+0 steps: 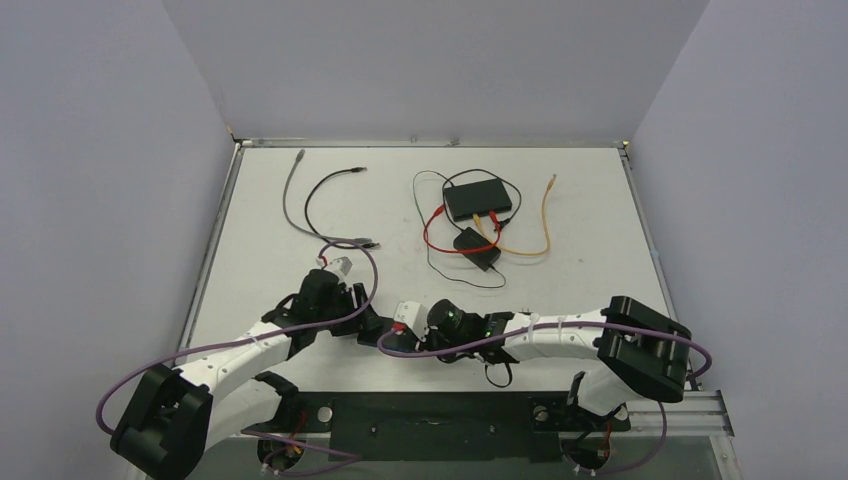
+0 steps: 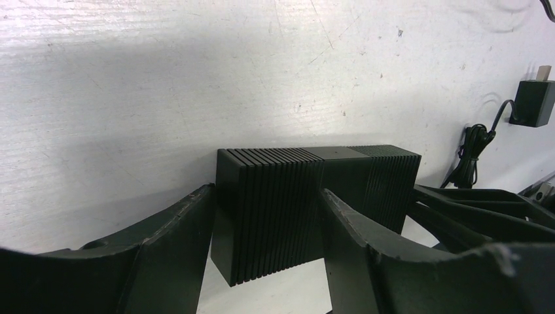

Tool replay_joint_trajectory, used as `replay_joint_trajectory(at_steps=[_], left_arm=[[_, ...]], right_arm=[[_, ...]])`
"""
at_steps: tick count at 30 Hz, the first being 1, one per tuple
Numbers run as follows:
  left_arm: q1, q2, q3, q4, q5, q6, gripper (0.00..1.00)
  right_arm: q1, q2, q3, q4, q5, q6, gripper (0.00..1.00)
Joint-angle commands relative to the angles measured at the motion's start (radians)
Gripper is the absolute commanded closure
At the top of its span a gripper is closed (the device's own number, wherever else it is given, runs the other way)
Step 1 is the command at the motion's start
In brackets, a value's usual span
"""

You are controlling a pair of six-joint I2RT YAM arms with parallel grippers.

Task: Insert the plug into the switch port
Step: Insert the power into the switch port.

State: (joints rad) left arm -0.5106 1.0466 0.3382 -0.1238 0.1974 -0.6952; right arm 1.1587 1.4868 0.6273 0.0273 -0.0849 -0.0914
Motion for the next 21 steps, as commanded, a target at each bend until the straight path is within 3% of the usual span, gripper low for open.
replay_joint_trajectory(at_steps=[1, 15, 21], left_arm=[[-0.057, 0.004, -0.017, 0.027, 0.142, -0.056, 0.46], [-0.11, 0.0, -0.043, 0.106, 0.169, -0.124, 0.49], [-0.115, -0.04, -0.031, 0.05, 0.134, -0.102, 0.5]], right_arm=[[-0.014, 0.008, 0.129, 0.202, -0.096, -0.05, 1.0], [-0.061, 0.063, 0.22, 0.242, -0.213, -0.11, 1.0], [-0.071, 0.055, 0.215, 0.208, -0.211, -0.117, 1.0]])
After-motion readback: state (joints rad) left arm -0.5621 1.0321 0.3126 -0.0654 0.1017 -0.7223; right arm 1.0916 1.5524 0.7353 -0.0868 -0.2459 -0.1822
